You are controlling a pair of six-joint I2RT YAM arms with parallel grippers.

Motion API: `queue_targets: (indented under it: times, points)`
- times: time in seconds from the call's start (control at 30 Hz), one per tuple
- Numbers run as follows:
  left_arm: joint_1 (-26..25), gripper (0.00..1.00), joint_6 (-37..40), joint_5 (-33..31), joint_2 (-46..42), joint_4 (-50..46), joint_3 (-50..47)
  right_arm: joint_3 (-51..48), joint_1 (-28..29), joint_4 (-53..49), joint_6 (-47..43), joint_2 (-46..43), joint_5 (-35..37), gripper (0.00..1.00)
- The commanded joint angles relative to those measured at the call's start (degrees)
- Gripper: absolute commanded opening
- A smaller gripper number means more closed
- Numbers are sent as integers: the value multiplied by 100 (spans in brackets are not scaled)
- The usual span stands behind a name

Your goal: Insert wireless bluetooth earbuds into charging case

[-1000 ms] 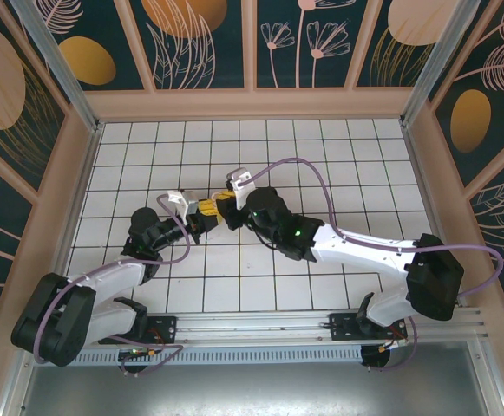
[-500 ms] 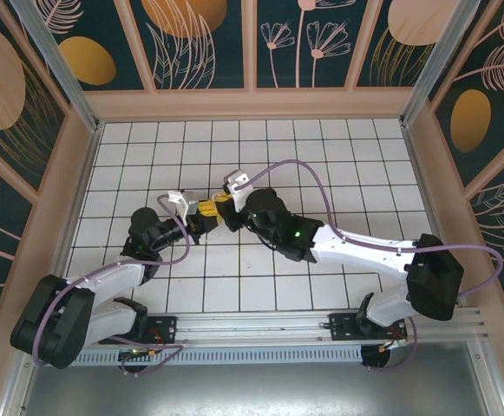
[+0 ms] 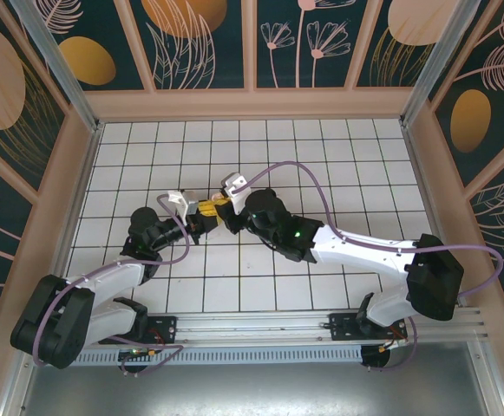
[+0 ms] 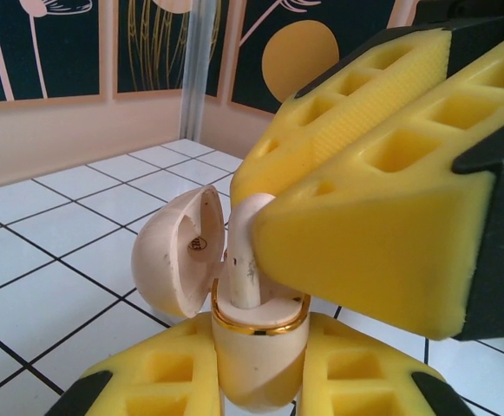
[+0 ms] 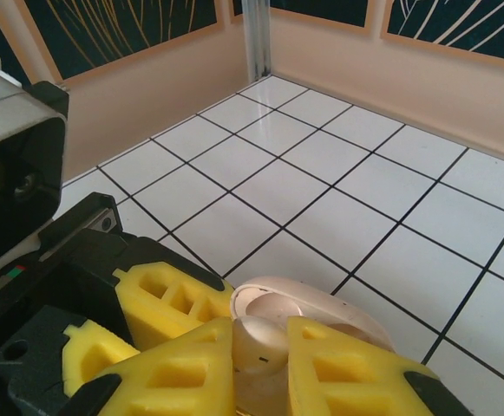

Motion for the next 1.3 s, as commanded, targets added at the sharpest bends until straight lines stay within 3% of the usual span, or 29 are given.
queue_targets:
  times: [0.0, 1.27]
  points:
    - [-30, 14, -32, 98, -113, 540, 263, -114, 69, -559, -161, 2, -243, 18]
    - [-27, 15, 107, 47, -170, 285, 268, -129, -153, -274, 94, -452, -498, 38]
